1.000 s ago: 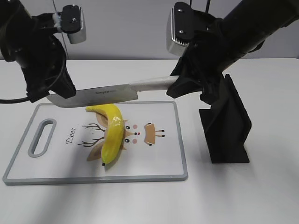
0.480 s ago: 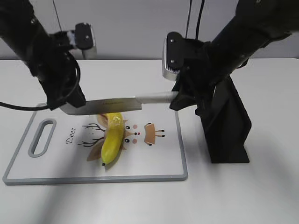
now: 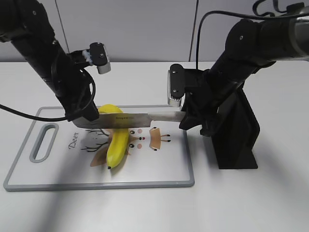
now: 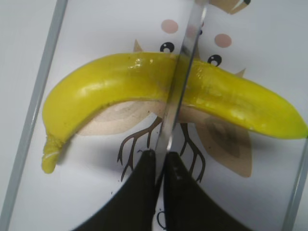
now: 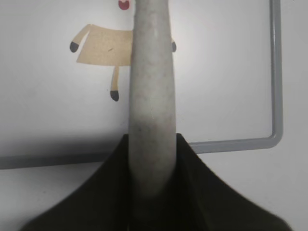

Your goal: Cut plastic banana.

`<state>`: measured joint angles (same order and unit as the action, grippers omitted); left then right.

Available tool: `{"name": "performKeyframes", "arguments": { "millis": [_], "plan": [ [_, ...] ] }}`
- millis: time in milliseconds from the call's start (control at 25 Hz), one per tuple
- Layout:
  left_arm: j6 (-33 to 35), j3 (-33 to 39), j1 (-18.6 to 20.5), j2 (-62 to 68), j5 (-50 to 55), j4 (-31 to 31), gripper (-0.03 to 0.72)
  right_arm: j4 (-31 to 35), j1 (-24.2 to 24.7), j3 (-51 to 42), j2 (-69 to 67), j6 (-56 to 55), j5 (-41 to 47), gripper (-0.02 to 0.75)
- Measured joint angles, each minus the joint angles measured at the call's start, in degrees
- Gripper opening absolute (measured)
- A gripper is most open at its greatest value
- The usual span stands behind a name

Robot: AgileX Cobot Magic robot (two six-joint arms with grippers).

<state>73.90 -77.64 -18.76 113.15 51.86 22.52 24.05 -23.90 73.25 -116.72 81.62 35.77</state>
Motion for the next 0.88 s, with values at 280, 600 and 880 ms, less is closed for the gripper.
{"name": "performKeyframes", "arguments": {
  "millis": [280, 600, 880],
  "plan": [
    [0.0, 0.5, -0.2, -2.1, -0.5, -0.4, 0.002, -0.4, -0.1, -0.5, 4.1, -0.1, 0.3, 0.169],
    [0.0, 0.5, -0.3, -12.5, 0.8, -1.0, 0.002, -0.7, -0.2, -0.6, 14.6, 0.1, 1.1, 0.169],
    [-0.1, 0.5, -0.3, -20.3, 2.1, -1.0, 0.002, -0.2, -0.4, -0.6, 20.5, 0.5, 1.6, 0.169]
  ]
}}
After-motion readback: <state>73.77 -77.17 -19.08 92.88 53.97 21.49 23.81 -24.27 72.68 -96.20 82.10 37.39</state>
